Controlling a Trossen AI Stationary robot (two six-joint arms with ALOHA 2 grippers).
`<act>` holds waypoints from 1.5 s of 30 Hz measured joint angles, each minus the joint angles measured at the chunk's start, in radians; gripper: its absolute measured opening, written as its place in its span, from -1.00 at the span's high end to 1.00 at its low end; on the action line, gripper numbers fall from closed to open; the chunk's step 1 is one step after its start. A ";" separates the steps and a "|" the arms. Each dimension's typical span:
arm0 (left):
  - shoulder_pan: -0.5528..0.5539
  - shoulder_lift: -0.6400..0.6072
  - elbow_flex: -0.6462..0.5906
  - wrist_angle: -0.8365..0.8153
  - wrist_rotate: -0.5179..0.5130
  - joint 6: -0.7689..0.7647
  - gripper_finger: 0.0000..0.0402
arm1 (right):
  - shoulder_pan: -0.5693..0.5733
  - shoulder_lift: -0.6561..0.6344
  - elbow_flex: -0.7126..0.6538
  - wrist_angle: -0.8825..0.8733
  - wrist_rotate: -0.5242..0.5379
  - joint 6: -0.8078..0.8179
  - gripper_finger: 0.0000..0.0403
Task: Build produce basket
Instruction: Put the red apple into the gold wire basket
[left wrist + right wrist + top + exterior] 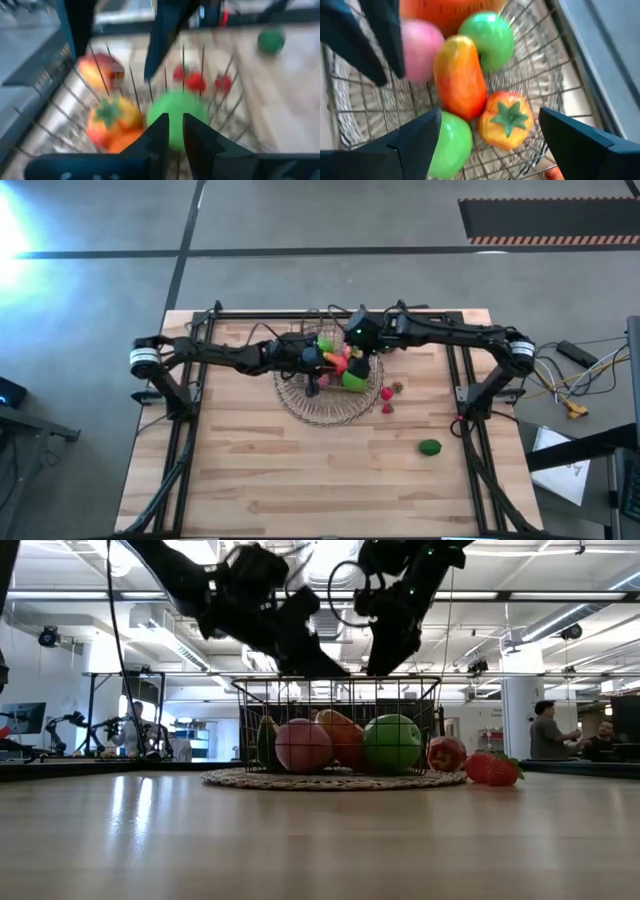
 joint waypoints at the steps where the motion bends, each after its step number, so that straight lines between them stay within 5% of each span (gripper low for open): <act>1: -0.001 -0.023 0.001 -0.004 -0.001 -0.010 0.81 | 0.002 -0.017 -0.016 0.026 0.001 -0.002 -0.62; 4: -0.002 -0.106 0.004 -0.081 -0.023 -0.028 0.81 | 0.015 -0.075 -0.081 0.100 0.028 -0.003 -0.62; 12: -0.056 -0.373 -0.059 -0.419 -0.296 -0.099 0.81 | 0.210 -0.298 -0.314 0.194 0.360 0.085 -0.62; 18: -0.163 -0.548 -0.230 -0.408 -0.395 -0.193 0.81 | 0.468 -0.437 -0.475 0.185 0.508 0.310 -0.62; 24: -0.299 -0.666 -0.377 -0.268 -0.399 -0.290 0.81 | 0.676 -0.514 -0.533 -0.021 0.547 0.686 -0.62; 29: -0.407 -0.674 -0.479 -0.088 -0.399 -0.338 0.81 | 0.793 -0.523 -0.558 -0.171 0.552 0.993 -0.62; 35: -0.494 -0.599 -0.564 0.069 -0.399 -0.408 0.81 | 0.856 -0.483 -0.677 -0.169 0.547 1.074 -0.62; 45: -0.557 -0.382 -0.595 0.136 -0.440 -0.570 0.81 | 0.764 -0.543 -0.845 -0.161 0.676 1.450 -0.62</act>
